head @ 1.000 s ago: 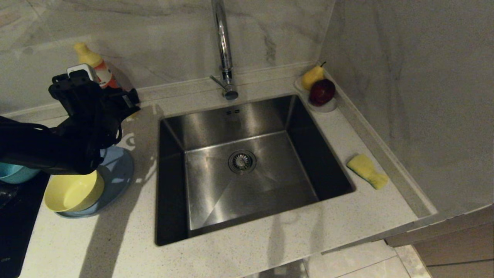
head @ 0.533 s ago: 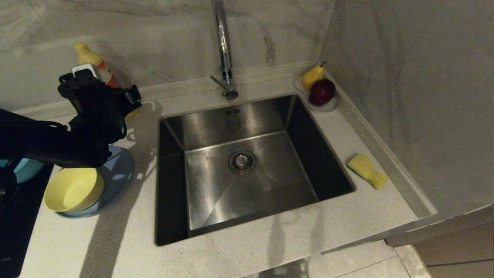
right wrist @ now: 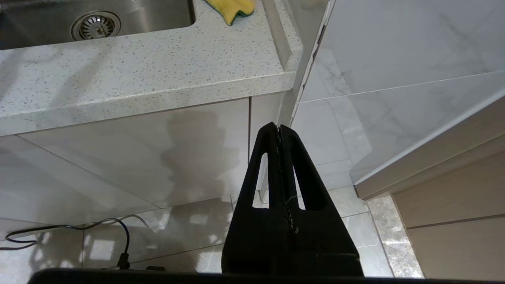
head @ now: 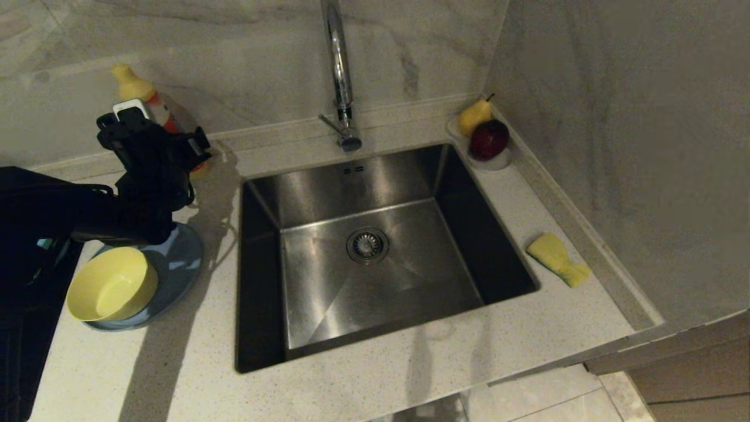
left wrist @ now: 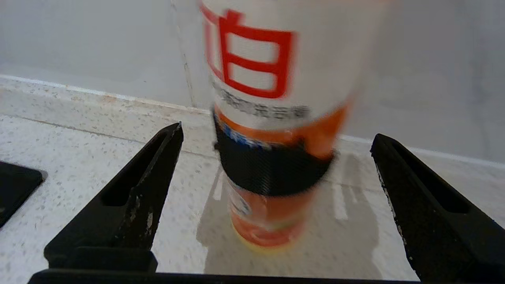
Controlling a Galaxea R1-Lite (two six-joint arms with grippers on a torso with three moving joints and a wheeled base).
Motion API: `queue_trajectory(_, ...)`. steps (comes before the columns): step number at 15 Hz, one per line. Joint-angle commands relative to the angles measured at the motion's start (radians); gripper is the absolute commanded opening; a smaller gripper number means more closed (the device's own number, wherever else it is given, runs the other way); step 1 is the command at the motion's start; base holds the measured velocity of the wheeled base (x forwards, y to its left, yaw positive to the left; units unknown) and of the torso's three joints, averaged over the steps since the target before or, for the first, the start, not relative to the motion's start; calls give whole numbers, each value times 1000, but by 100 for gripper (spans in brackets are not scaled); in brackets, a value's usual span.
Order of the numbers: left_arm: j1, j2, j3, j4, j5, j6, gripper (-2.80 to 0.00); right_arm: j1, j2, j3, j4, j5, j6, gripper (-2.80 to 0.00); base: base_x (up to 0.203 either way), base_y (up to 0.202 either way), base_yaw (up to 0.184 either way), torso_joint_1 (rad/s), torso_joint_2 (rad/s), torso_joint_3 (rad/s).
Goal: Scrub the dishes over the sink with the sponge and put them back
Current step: Grab the dish soap
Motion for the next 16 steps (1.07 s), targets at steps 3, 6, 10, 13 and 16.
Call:
queue_trajectory(3, 5, 74, -118, 30, 3, -2, 0, 0, -2, 0, 0, 0, 0, -280, 0, 0, 0, 0, 0, 0)
queue_trajectory(6, 6, 114, -190, 59, 3, -1, 0, 0, -2, 0, -1, 0, 0, -280, 0, 0, 0, 0, 0, 0)
queue_trajectory(10, 6, 148, -280, 96, 3, -1, 0, 0, -2, 0, -1, 0, -1, -280, 0, 0, 0, 0, 0, 0)
queue_trajectory(13, 6, 154, -285, 108, -3, 1, 0, 0, -2, 0, -1, 0, 0, -280, 0, 0, 0, 0, 0, 0)
queue_trajectory(16, 6, 154, -287, 105, -2, 1, -280, 0, -2, 0, 0, 0, 0, -280, 0, 0, 0, 0, 0, 0)
